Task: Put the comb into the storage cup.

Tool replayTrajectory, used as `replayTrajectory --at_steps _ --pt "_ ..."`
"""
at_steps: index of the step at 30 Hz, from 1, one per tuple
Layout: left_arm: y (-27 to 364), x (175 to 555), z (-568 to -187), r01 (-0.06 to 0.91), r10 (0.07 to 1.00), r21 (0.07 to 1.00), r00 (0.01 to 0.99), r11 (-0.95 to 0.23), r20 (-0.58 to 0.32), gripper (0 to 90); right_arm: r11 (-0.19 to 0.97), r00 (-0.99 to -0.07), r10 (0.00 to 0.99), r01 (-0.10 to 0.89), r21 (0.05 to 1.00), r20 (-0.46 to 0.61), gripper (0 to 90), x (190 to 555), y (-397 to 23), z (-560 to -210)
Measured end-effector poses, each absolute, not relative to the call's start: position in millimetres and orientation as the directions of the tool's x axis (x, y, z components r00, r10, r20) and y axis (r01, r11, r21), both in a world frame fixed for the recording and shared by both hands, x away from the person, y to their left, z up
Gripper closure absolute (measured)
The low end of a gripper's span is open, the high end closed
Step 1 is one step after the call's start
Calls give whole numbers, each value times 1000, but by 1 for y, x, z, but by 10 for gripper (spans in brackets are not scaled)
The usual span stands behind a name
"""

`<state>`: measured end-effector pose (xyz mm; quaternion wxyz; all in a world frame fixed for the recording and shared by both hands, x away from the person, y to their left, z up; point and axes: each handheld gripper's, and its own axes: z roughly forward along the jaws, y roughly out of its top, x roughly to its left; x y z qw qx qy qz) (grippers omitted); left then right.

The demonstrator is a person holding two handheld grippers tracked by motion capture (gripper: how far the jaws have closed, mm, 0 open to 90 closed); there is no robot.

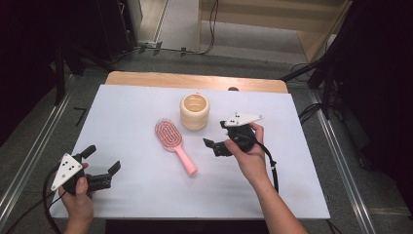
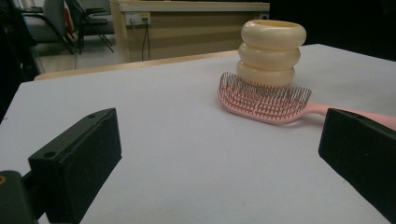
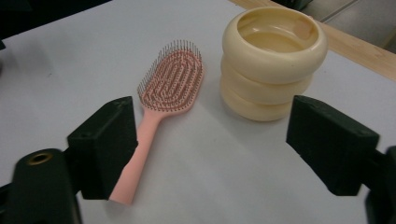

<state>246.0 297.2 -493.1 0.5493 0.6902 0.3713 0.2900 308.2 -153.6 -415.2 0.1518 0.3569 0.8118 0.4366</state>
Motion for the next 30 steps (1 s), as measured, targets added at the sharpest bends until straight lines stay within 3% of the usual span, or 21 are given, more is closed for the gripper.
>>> replayTrajectory --at_steps 17,23,30 --pt "297 246 -493 195 829 974 559 -118 -11 0 456 -710 704 480 749 26 359 322 -103 -428" --pt "297 246 -493 196 828 974 560 -118 -12 0 449 -697 714 520 727 57 438 326 -89 -435" --pt "297 246 -493 195 826 974 563 -117 -14 0 438 -695 709 566 698 119 457 330 -77 -444"
